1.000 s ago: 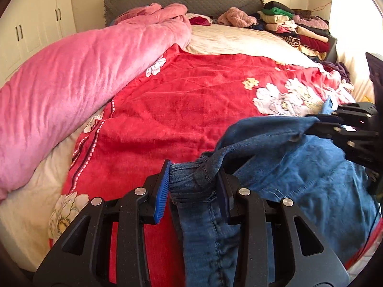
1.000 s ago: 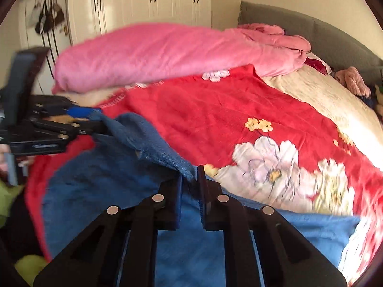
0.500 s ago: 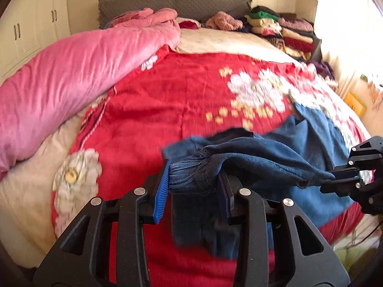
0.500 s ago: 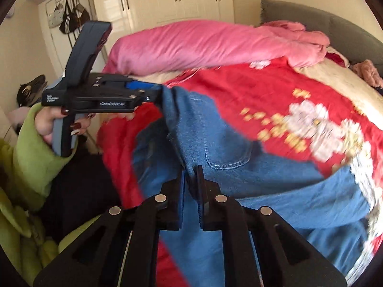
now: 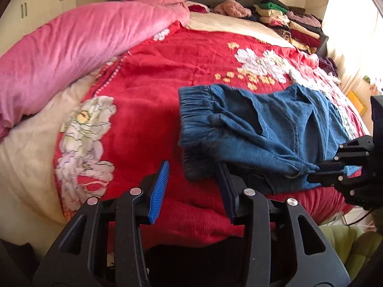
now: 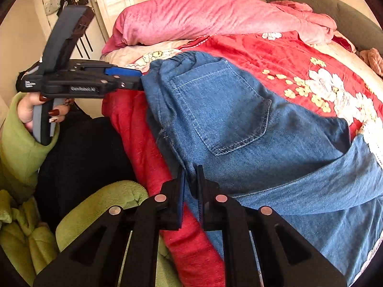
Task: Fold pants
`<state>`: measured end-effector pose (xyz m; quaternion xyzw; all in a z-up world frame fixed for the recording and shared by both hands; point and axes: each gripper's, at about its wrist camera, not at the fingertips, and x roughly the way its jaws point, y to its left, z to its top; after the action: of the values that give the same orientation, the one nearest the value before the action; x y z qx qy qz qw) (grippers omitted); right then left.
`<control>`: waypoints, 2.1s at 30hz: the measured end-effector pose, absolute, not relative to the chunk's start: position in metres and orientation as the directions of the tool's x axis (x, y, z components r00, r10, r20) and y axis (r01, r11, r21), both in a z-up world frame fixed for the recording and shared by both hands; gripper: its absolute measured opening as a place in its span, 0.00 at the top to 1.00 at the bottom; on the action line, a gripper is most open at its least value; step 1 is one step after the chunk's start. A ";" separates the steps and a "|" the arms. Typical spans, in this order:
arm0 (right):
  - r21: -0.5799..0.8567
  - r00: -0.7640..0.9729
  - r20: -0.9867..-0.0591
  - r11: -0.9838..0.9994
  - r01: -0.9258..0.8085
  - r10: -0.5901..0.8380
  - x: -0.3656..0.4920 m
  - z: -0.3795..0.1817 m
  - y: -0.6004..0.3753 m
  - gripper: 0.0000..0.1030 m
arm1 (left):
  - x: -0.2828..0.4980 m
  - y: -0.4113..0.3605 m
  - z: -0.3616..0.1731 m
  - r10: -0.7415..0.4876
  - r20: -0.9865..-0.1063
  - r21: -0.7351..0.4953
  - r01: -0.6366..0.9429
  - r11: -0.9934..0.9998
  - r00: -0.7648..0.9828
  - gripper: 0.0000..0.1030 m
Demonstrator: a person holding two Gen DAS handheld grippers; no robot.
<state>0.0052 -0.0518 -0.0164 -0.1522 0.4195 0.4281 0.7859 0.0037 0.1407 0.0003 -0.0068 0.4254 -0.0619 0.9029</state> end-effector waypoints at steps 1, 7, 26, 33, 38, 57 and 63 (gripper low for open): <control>0.116 0.282 -0.790 0.585 -0.803 0.544 0.005 -0.017 -0.052 0.90 | -0.002 0.140 0.009 -0.117 -0.752 -0.066 0.103 0.993 0.648 0.71; 0.144 0.257 -0.799 0.587 -0.796 0.544 0.004 -0.027 -0.049 0.88 | 0.001 0.102 0.035 -0.150 -0.699 -0.035 0.175 0.984 0.699 0.71; 0.229 0.257 -0.812 0.691 -0.686 0.524 0.015 -0.037 -0.064 0.64 | 0.027 0.081 -0.033 -0.143 -0.800 -0.019 0.214 0.977 0.583 0.73; 0.201 0.376 -0.743 0.721 -0.663 0.553 0.008 0.009 -0.100 0.52 | 0.014 0.088 -0.010 -0.160 -0.759 -0.054 0.185 0.981 0.631 0.61; 0.193 0.484 -0.714 0.806 -0.559 0.506 0.023 0.029 -0.149 0.52 | 0.005 0.085 0.013 -0.173 -0.723 -0.061 0.187 0.980 0.669 0.52; 0.151 0.540 -0.800 0.959 -0.242 0.262 0.177 0.020 -0.219 0.51 | 0.045 -0.050 -0.006 -0.420 -0.779 -0.204 0.445 0.872 0.466 0.43; 0.136 0.491 -0.841 0.967 -0.214 0.227 0.223 -0.004 -0.200 0.51 | 0.070 -0.069 -0.026 -0.468 -0.797 -0.290 0.436 0.852 0.383 0.47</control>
<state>0.2233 -0.2002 -0.0040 0.0066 0.4881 0.1277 0.8633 0.0701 -0.0689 -0.0258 -0.0163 0.4843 -0.2717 0.8315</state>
